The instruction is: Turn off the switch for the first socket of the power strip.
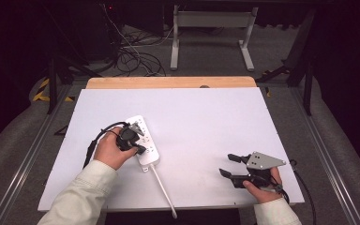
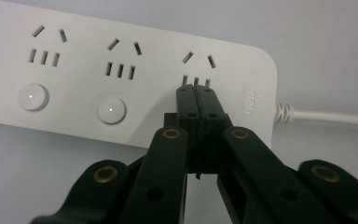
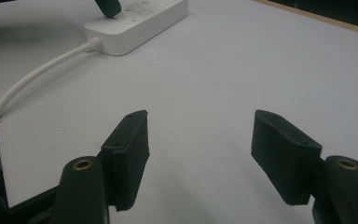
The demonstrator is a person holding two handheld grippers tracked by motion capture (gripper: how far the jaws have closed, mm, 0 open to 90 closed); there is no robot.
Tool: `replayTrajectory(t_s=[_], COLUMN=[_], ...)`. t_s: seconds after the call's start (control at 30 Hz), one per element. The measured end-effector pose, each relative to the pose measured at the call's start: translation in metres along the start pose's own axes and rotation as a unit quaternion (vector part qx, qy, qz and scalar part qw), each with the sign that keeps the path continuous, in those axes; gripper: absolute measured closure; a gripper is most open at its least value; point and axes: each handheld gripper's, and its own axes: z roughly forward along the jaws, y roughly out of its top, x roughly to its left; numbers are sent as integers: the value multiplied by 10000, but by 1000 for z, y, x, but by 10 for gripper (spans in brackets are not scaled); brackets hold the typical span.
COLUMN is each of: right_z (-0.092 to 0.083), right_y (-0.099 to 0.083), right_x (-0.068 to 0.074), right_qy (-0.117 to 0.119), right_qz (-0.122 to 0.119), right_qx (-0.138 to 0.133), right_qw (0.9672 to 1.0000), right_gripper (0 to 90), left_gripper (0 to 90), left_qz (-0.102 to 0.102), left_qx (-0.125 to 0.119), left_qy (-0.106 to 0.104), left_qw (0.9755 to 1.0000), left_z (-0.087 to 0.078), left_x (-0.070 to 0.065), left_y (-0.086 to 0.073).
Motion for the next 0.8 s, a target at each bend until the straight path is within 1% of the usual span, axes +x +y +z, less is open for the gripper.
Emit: replayTrajectory(t_s=[0.03, 0.1, 0.17, 0.3, 0.37, 0.4, 0.5, 0.67, 0.8], right_z=[0, 0, 0, 0, 0, 0, 0, 0, 0], right_y=[0, 0, 0, 0, 0, 0, 0, 0, 0], right_x=[0, 0, 0, 0, 0, 0, 0, 0, 0], right_qy=[3, 3, 21, 19, 21, 25, 22, 32, 34], right_qz=[0, -2, 19, 20, 21, 22, 16, -2, -1], right_qx=[1, 3, -15, -18, -24, -23, -14, -8, -6], right_qw=[10000, 10000, 10000, 10000, 10000, 10000, 10000, 10000, 10000], right_gripper=[372, 372, 373, 372, 372, 372, 372, 372, 372], left_gripper=[900, 899, 900, 900, 900, 900, 900, 900, 900], left_qz=[15, -21, 26, 22, 62, 86, 36, 51, 13], left_qx=[-5, -29, -12, -27, -18, -57, -68, -51, -56], left_qy=[13, 13, 62, 80, 131, 154, 139, 168, 168], left_qw=[10000, 10000, 10000, 10000, 9999, 9998, 9999, 9998, 9998], left_z=[0, 0, 0, 0, 0, 1, 1, 1, 1], left_x=[0, -1, -2, -3, -3, -4, -5, -6, -6], left_y=[0, -1, 0, -1, -1, -1, -2, -1, -2])
